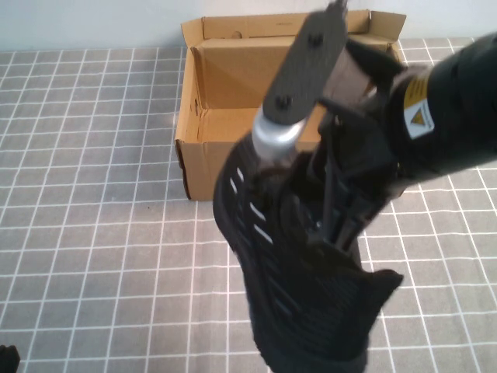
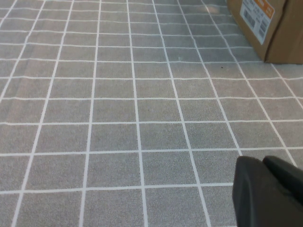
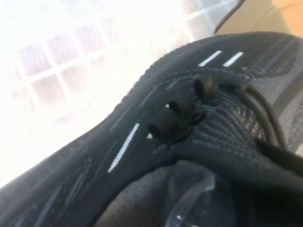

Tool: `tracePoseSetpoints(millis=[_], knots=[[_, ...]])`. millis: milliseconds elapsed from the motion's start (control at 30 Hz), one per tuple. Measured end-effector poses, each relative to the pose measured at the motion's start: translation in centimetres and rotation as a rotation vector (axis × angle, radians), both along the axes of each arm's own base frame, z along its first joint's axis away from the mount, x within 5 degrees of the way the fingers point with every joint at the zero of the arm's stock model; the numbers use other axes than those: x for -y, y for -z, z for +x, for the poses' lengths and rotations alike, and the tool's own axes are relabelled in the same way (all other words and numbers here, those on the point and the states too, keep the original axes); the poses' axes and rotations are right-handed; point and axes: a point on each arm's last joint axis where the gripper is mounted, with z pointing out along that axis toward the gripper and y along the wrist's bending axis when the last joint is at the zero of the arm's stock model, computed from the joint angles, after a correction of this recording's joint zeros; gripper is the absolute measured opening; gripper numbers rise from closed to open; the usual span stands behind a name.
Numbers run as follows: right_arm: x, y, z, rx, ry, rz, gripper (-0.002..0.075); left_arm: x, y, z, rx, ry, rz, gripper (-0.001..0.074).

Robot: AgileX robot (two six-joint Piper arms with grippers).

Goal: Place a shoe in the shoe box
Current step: Pick up the shoe from the table, then place the shoe in the shoe box

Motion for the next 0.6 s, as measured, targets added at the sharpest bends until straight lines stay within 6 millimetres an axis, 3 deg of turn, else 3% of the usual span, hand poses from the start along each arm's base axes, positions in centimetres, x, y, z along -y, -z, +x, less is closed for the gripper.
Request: tracePoseSetpoints(millis=[433,600], knots=[[-0.3,-0.9,0.0,-0.002,0.024,0.075,-0.0006,0.0,-0.2,0.1,0.021,-0.001,0.016,-0.0001],[-0.4,-0.9,0.0,-0.018,0.045,0.095,-0.0006,0.2,-1.7,0.4,0.164,-0.015,-0.173,-0.0001]])
